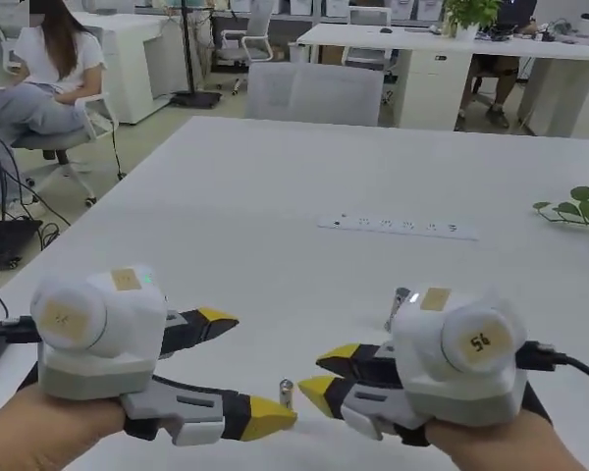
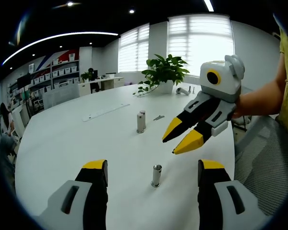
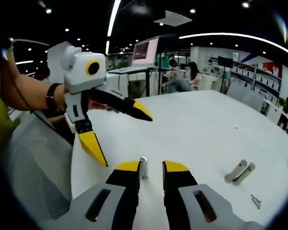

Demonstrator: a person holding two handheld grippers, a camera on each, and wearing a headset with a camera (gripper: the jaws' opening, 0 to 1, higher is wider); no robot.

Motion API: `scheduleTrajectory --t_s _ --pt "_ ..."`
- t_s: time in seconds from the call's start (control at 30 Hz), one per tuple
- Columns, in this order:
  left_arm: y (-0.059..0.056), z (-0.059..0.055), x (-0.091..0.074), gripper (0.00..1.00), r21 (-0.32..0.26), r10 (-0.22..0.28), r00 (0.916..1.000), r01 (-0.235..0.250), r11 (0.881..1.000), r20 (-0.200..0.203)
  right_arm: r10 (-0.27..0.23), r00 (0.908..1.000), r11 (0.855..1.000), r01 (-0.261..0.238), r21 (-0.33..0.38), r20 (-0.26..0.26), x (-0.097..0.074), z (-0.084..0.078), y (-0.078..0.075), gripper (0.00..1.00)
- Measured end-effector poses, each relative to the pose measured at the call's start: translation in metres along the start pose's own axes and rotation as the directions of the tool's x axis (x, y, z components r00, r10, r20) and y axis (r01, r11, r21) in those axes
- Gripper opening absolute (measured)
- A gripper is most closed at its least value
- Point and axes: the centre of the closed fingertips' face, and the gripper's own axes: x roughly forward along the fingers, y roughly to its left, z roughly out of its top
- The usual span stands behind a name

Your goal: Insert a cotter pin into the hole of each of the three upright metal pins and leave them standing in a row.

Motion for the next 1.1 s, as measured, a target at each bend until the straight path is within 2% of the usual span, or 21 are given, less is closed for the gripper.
scheduleTrajectory --t_s 0.13,0.27,0.4,0.5,0.6,0.73,0.9,1.07,1.1 --pt "-0.001 0.000 0.003 0.75 -0.003 -0.003 1.0000 0.003 1.000 -0.003 -0.054 0.9986 0.999 0.054 0.001 0.002 -0.021 -0.005 -0.019 0.19" --pt "-0.001 0.001 0.005 0.75 -0.004 -0.004 1.0000 0.004 1.000 -0.001 -0.125 0.9921 0.992 0.125 0.008 -0.009 -0.047 -0.017 -0.048 0.18" --pt "0.000 0.003 0.006 0.74 -0.008 -0.001 1.0000 0.001 1.000 0.003 -0.206 0.9780 0.978 0.207 0.009 -0.031 -0.073 -0.030 -0.086 0.17" --pt "-0.001 0.002 0.009 0.74 -0.012 -0.003 1.0000 0.003 1.000 -0.007 -0.275 0.9597 0.961 0.276 0.006 -0.059 -0.095 -0.040 -0.118 0.17" --pt "-0.004 -0.001 0.012 0.73 -0.010 -0.009 0.9998 0.009 1.000 -0.019 -0.318 0.9445 0.948 0.319 0.009 -0.085 -0.110 -0.049 -0.142 0.16" --pt "-0.005 -0.001 0.013 0.72 -0.012 -0.010 0.9997 0.009 1.000 -0.022 -0.354 0.9285 0.935 0.355 -0.006 -0.114 -0.121 -0.061 -0.166 0.14" --pt "-0.004 0.000 0.012 0.72 -0.021 -0.001 0.9998 0.000 1.000 -0.018 -0.383 0.9081 0.922 0.386 -0.015 -0.169 -0.125 -0.080 -0.192 0.11" --pt "-0.005 -0.001 0.008 0.72 -0.031 0.012 0.9998 -0.013 0.999 -0.017 -0.382 0.8977 0.921 0.389 -0.013 -0.220 -0.121 -0.096 -0.214 0.08" --pt "-0.005 -0.001 0.007 0.72 -0.034 0.015 0.9998 -0.015 0.999 -0.014 -0.370 0.9002 0.926 0.378 -0.012 -0.230 -0.118 -0.099 -0.217 0.08"
